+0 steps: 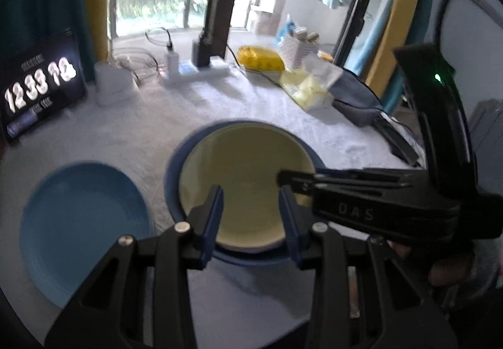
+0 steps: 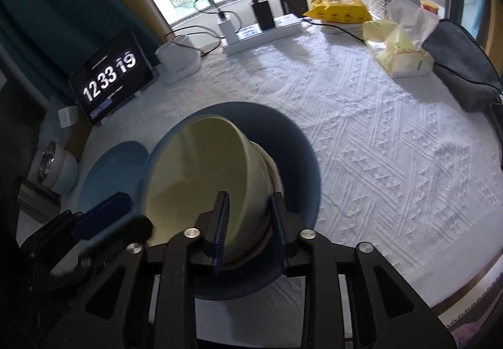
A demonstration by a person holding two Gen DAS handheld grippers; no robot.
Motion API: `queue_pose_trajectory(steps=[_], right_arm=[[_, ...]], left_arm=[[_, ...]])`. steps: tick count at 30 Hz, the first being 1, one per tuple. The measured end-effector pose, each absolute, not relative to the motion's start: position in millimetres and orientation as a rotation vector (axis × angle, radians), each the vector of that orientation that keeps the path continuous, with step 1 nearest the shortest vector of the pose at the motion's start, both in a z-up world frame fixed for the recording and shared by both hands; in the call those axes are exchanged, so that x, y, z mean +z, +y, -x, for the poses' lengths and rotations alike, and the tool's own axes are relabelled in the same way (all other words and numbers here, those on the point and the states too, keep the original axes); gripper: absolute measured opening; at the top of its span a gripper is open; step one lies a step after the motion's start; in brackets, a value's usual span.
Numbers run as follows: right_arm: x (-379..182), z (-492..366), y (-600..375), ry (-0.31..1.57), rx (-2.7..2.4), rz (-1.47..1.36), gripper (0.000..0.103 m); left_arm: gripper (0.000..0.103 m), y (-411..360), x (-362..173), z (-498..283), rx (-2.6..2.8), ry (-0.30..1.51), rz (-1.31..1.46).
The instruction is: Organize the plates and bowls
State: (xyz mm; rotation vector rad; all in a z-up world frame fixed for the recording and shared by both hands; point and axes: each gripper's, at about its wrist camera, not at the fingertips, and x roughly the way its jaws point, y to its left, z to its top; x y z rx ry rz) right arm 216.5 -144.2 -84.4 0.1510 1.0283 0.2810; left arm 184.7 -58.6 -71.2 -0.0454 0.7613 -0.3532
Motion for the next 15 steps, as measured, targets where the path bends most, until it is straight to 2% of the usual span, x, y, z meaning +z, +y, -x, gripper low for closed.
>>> queue_pose_trajectory(steps=[15], right_arm=[[-75.6, -215.6, -152.7, 1.002, 0.257, -0.158, 0.03]], left_arm=[[0.039, -47.2, -69.0, -189.2, -0.298, 0.765, 0.055]])
